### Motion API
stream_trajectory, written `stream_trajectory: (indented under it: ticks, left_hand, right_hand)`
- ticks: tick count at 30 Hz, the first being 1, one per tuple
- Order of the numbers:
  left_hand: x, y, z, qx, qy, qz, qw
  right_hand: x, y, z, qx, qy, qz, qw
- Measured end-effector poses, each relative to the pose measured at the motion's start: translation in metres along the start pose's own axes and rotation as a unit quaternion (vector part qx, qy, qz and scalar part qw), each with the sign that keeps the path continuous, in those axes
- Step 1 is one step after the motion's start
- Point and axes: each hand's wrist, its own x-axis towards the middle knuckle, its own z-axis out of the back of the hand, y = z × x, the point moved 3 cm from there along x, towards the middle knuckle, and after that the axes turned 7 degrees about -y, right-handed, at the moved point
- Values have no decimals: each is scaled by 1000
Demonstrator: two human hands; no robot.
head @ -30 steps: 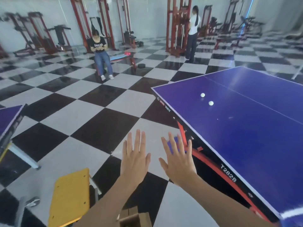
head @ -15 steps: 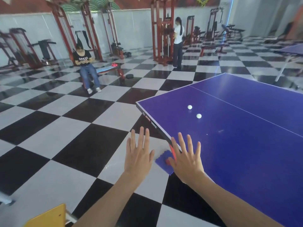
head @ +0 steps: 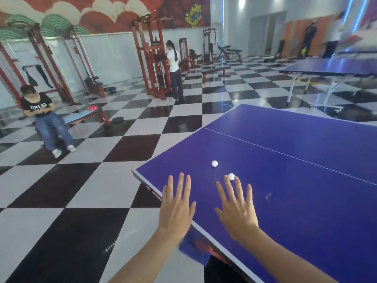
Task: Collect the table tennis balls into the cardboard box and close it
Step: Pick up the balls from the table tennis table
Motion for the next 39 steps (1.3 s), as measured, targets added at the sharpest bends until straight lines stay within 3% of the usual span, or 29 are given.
stream_trajectory:
  ticks: [7,16,24,39]
  left_hand:
    - [111,-15,-51,-30,10,-68,997]
    - [232,-2,-125,-29,33,-89,995]
    - [315,-17,-187,-29,84,-163,983]
    - [407,-45,-294,-34,180,-351,918]
  right_hand:
    - [72,-38,-47,-22,35,-47,998]
    - [192,-77,-130,-8,72,-93,993]
    - [232,-100,-195,-9,141,-133,981]
    - [261,-85,-268,23,287,-311,906]
